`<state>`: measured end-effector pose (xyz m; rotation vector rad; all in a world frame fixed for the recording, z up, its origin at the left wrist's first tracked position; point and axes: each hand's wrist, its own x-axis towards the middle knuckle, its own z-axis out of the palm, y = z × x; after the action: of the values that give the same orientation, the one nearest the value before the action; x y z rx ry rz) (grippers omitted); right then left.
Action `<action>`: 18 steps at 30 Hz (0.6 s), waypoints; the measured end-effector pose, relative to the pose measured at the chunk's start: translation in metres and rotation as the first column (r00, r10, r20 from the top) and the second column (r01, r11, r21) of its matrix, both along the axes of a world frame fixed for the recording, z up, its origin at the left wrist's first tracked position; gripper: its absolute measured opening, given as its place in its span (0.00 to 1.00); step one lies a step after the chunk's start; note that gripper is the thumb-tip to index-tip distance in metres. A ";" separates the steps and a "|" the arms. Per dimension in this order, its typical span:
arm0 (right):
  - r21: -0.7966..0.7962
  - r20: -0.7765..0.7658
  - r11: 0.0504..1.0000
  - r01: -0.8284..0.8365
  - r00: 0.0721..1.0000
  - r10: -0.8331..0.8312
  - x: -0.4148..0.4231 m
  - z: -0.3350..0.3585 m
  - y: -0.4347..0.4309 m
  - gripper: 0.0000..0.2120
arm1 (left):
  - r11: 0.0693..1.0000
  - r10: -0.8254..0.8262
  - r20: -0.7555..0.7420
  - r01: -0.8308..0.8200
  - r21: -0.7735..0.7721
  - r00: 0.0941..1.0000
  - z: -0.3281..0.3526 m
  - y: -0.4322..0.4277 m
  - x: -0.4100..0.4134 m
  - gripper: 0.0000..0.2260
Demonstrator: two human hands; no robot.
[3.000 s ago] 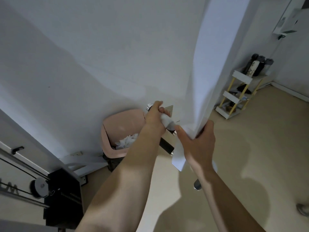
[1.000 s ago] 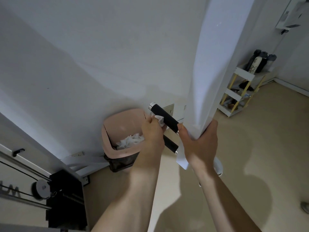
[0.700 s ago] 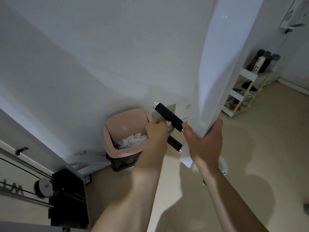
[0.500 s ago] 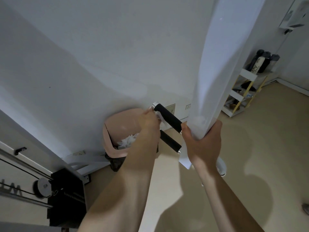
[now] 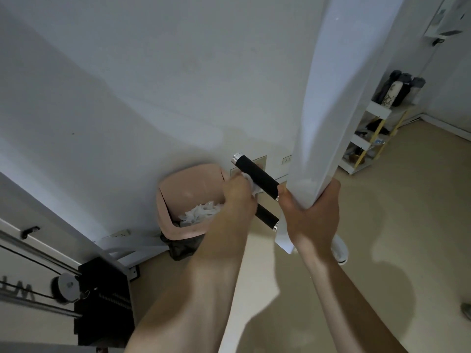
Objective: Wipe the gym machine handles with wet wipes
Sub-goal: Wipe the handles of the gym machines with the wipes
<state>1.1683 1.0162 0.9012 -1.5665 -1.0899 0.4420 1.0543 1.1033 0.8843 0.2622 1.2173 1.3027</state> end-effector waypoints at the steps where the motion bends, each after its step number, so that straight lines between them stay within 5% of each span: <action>1: 0.005 0.002 1.000 0.009 1.000 -0.009 0.000 0.000 0.000 0.26 | 0.999 -0.048 0.021 0.047 0.028 0.999 -0.007 -0.012 0.011 0.14; 6: 0.042 0.019 0.999 0.020 1.000 -0.020 0.002 -0.003 0.005 0.27 | 0.922 -0.311 -0.196 0.346 0.175 0.930 -0.026 -0.055 0.021 0.10; 12: 0.376 0.113 0.923 0.081 0.985 -0.132 -0.003 -0.021 -0.012 0.34 | 0.958 -0.146 -0.394 0.229 0.171 0.908 -0.008 -0.078 -0.041 0.08; 15: 0.513 0.226 0.857 0.050 0.955 -0.192 -0.020 -0.033 -0.044 0.24 | 0.969 -0.083 -0.309 0.149 0.198 0.947 -0.004 -0.093 -0.061 0.05; 18: 0.442 0.373 0.862 -0.246 0.925 0.073 -0.053 -0.047 -0.073 0.08 | 0.980 -0.037 -0.317 0.097 0.175 0.948 -0.005 -0.104 -0.074 0.03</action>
<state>1.1156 0.9433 0.8542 -1.1263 -1.4801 -0.0137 0.9803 0.9988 0.8790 0.6632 1.3363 1.3523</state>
